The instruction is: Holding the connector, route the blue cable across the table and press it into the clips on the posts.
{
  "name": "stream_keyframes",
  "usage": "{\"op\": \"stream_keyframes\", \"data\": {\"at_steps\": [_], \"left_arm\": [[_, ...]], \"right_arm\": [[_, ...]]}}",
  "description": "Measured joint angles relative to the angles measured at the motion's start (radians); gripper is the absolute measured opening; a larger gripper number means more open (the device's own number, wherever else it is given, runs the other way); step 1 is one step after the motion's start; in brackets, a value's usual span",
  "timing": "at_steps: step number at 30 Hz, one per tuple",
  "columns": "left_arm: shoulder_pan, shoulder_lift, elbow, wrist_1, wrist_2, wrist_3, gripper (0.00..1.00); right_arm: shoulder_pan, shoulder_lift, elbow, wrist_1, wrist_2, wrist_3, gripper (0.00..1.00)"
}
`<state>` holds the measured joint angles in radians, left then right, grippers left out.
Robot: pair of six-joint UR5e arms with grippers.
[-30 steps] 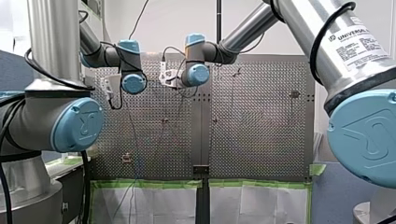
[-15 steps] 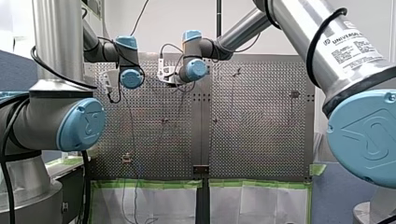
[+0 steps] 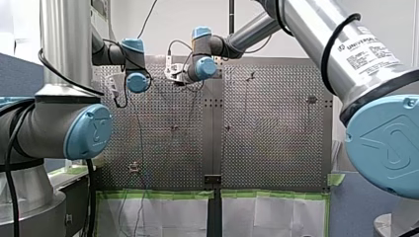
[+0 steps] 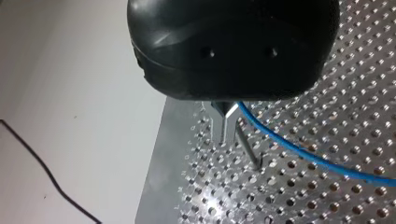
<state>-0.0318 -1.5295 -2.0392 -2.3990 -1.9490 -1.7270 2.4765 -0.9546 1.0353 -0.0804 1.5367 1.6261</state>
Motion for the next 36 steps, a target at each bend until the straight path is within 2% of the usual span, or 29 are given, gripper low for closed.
{"op": "stream_keyframes", "data": {"at_steps": [11, 21, 30, 36], "left_arm": [[0.031, 0.000, 0.015, -0.003, 0.050, -0.022, 0.00], [0.060, -0.006, 0.031, -0.005, 0.088, -0.026, 0.00], [0.084, -0.016, 0.036, -0.002, 0.106, -0.031, 0.00], [0.102, -0.018, 0.037, 0.007, 0.130, -0.040, 0.00]], "right_arm": [[-0.008, 0.018, -0.098, 0.011, -0.013, 0.012, 0.00], [-0.018, 0.032, -0.192, 0.017, -0.022, 0.033, 0.00], [-0.011, 0.072, -0.269, 0.065, -0.013, 0.040, 0.00], [-0.003, 0.098, -0.275, 0.074, 0.003, 0.040, 0.00]]}}
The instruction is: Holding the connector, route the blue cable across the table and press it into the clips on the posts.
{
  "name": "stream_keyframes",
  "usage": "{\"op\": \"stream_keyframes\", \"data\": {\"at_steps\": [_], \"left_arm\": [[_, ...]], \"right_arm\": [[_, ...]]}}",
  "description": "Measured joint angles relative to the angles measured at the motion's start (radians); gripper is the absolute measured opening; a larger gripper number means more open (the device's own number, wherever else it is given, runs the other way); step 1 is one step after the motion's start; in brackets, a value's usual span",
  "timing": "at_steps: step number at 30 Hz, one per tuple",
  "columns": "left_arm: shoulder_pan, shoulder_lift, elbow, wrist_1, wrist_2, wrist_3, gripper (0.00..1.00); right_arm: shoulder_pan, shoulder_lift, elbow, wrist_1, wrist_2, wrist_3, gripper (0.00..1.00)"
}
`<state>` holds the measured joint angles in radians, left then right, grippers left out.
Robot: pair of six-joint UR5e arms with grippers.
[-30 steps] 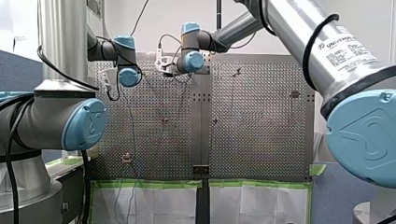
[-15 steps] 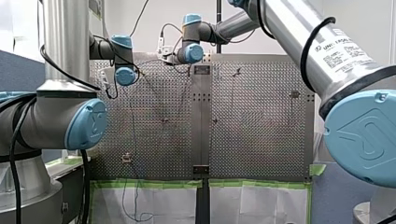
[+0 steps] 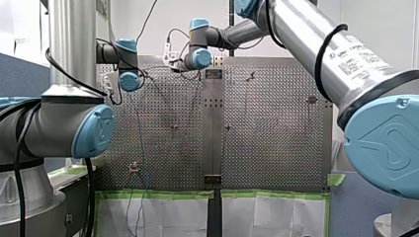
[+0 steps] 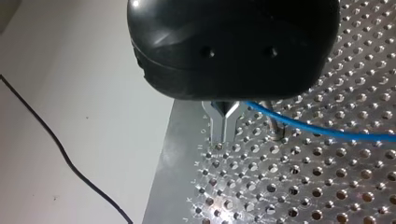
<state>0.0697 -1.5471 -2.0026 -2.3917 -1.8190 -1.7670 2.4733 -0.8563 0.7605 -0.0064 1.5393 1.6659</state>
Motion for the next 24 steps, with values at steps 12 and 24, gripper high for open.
{"op": "stream_keyframes", "data": {"at_steps": [12, 24], "left_arm": [[0.032, -0.061, 0.006, 0.029, 0.051, -0.014, 0.00], [0.084, -0.069, 0.020, 0.086, 0.122, -0.052, 0.00]], "right_arm": [[-0.002, 0.011, 0.000, -0.002, 0.003, 0.002, 0.00], [-0.011, 0.019, -0.001, -0.007, 0.001, 0.000, 0.00]]}}
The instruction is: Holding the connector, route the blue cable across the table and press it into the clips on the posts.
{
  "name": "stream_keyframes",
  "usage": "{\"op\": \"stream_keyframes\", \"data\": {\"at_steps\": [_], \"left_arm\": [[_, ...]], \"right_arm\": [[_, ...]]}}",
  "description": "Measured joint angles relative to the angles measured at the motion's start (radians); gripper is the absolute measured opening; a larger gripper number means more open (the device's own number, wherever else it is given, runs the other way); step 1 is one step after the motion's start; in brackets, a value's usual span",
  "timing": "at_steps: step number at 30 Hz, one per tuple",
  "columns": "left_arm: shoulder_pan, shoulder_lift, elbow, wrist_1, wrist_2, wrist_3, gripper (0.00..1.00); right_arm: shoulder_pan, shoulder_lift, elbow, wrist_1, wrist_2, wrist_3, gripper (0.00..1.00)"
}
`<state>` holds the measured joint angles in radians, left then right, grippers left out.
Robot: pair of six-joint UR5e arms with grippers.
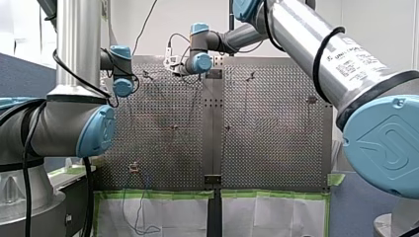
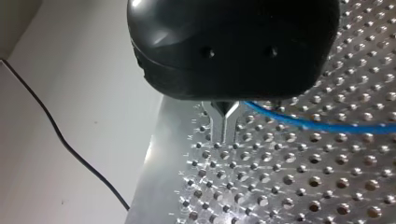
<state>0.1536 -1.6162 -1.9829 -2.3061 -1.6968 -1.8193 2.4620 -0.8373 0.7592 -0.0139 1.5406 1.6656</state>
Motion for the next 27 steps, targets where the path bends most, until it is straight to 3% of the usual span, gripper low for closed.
{"op": "stream_keyframes", "data": {"at_steps": [13, 21, 27], "left_arm": [[0.020, -0.091, 0.086, 0.001, 0.079, -0.029, 0.00], [0.034, -0.156, 0.115, 0.011, 0.096, -0.045, 0.00], [0.038, -0.168, 0.116, 0.003, 0.101, -0.064, 0.00]], "right_arm": [[-0.021, 0.000, -0.020, -0.002, -0.002, -0.003, 0.00], [-0.036, 0.001, -0.052, -0.001, 0.001, -0.004, 0.00], [-0.036, 0.001, -0.055, 0.002, 0.001, -0.004, 0.00]]}}
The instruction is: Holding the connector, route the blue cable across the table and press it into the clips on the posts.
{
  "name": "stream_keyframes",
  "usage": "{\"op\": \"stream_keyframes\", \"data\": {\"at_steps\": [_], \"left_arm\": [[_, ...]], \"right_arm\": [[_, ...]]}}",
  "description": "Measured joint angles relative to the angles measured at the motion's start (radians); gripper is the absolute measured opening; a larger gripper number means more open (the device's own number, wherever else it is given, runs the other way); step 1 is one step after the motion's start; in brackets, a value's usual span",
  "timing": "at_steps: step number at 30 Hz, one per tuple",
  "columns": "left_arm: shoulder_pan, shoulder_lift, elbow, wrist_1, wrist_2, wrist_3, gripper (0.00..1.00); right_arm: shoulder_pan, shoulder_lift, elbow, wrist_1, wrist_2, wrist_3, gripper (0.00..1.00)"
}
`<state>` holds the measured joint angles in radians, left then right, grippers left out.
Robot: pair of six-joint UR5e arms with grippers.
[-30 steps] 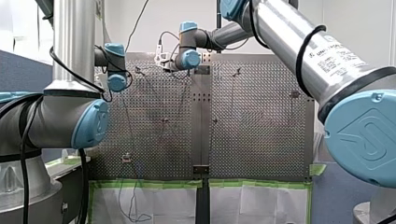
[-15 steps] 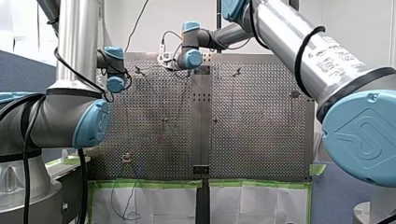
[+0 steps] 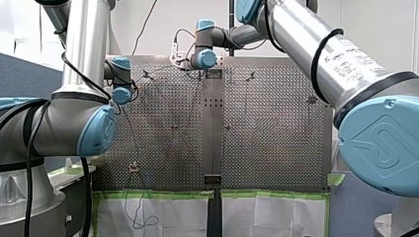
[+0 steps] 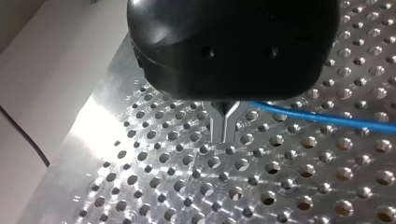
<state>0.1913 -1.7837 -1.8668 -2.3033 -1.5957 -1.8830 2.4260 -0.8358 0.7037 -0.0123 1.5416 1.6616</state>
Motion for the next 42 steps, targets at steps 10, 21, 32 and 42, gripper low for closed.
{"op": "stream_keyframes", "data": {"at_steps": [10, 21, 32, 42], "left_arm": [[0.002, 0.001, -0.001, -0.069, -0.006, -0.055, 0.99], [-0.010, 0.050, -0.001, -0.174, -0.078, -0.030, 0.99], [-0.037, 0.080, -0.002, -0.270, -0.072, 0.006, 0.99], [-0.055, 0.137, -0.055, -0.357, -0.076, 0.015, 0.99]], "right_arm": [[0.012, 0.002, 0.024, 0.003, 0.004, -0.001, 0.00], [0.008, 0.009, 0.082, 0.003, 0.040, -0.016, 0.00], [0.008, 0.034, 0.088, 0.004, 0.055, -0.023, 0.00], [0.005, 0.038, 0.089, 0.004, 0.055, -0.021, 0.00]]}}
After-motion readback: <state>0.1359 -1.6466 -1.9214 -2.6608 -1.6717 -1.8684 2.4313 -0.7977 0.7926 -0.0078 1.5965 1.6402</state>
